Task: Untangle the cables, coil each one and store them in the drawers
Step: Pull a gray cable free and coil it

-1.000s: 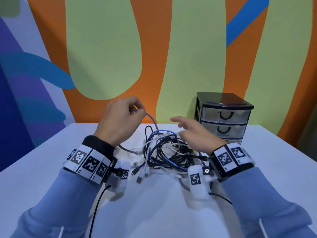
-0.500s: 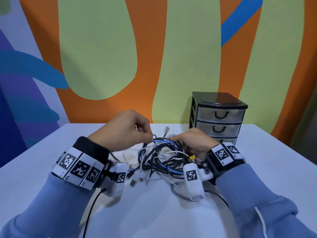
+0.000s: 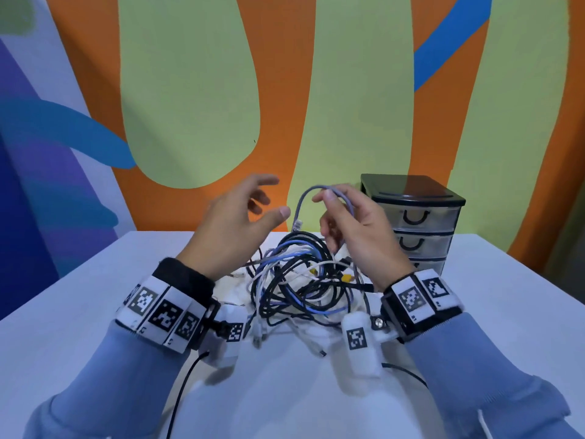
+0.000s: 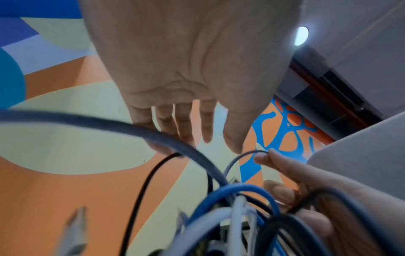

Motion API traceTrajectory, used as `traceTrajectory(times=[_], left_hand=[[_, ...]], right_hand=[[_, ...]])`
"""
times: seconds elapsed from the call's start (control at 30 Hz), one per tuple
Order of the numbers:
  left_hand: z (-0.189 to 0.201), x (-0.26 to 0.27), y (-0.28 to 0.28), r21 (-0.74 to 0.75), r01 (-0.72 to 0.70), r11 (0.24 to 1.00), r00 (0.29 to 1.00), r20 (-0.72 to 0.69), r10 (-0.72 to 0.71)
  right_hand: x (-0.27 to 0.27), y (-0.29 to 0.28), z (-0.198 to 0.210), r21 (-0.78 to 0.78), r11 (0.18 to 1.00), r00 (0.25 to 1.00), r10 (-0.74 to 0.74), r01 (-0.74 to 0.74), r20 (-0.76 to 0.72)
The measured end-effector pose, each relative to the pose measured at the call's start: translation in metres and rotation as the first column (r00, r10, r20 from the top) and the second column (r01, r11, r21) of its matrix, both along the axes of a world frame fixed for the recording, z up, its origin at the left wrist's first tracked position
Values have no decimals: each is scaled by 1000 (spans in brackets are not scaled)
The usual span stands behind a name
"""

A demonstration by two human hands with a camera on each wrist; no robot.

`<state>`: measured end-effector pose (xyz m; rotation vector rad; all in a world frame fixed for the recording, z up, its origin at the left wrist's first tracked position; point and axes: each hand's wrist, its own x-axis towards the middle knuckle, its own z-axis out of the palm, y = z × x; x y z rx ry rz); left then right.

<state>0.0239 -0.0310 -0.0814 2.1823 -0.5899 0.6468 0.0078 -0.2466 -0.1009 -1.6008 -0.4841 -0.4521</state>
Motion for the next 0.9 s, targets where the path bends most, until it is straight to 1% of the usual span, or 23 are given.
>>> traceTrajectory(times=[0.03, 0.1, 0.13, 0.17, 0.2, 0.23, 0.27, 0.33, 0.37, 0.43, 0.5, 0.6, 0.67, 0.73, 0.77, 0.83, 0.87, 0.9], left_hand=[[0, 2, 0, 7, 46, 999, 999, -17, -46], [-1, 1, -2, 83, 108, 991, 994, -35, -105], [0, -1, -3, 121, 108, 987, 994, -14, -107], [0, -2, -4, 128, 88, 988, 995, 27, -92], [0, -2, -5, 89, 76, 993, 994, 66, -82], [1, -2, -6, 17, 75, 997, 992, 105, -76], [2, -2, -5, -67, 89, 994, 983, 168, -77], [4, -3, -5, -186, 92, 978, 940, 340, -24], [6, -4, -5, -211, 73, 975, 903, 429, 25], [9, -7, -3, -258, 58, 964, 815, 570, 103], [11, -7, 2, -321, 80, 944, 748, 646, 156], [15, -7, 6, -443, 139, 886, 711, 667, 222], [17, -8, 4, -504, 152, 850, 733, 635, 245], [17, -9, 0, -538, 159, 828, 811, 549, 202], [17, -9, -1, -540, 166, 825, 854, 498, 153], [17, -9, -2, -524, 183, 832, 925, 379, 35], [17, -10, -3, -522, 198, 830, 953, 299, -39], [18, -11, -3, -526, 215, 823, 970, 210, -119]], right_hand=[[-5, 4, 3, -53, 998, 999, 34, -33, 26], [-14, 13, 6, -146, 985, 993, 102, -93, 57], [-16, 17, 6, -183, 977, 990, 127, -114, 59], [-18, 19, 5, -206, 970, 988, 144, -131, 49], [-18, 20, 4, -220, 964, 987, 157, -147, 26], [-17, 21, 2, -248, 956, 987, 160, -156, -5], [-15, 20, 0, -307, 940, 989, 143, -146, -32], [-8, 18, -4, -489, 869, 997, 52, -74, -59], [-5, 17, -7, -555, 831, 998, -6, -30, -63], [0, 13, -10, -611, 791, 993, -96, 34, -69], [3, 10, -11, -654, 750, 981, -185, 97, -67], [4, 10, -11, -700, 684, 947, -320, 203, -38], [0, 13, -7, -719, 631, 913, -407, 291, 12], [-4, 14, -4, -707, 584, 876, -471, 398, 104], [-5, 13, -4, -665, 596, 859, -492, 451, 141], [-4, 9, -5, -536, 680, 853, -493, 500, 171], [-3, 7, -6, -501, 718, 869, -464, 484, 174], [-1, 6, -7, -509, 739, 893, -418, 441, 167]])
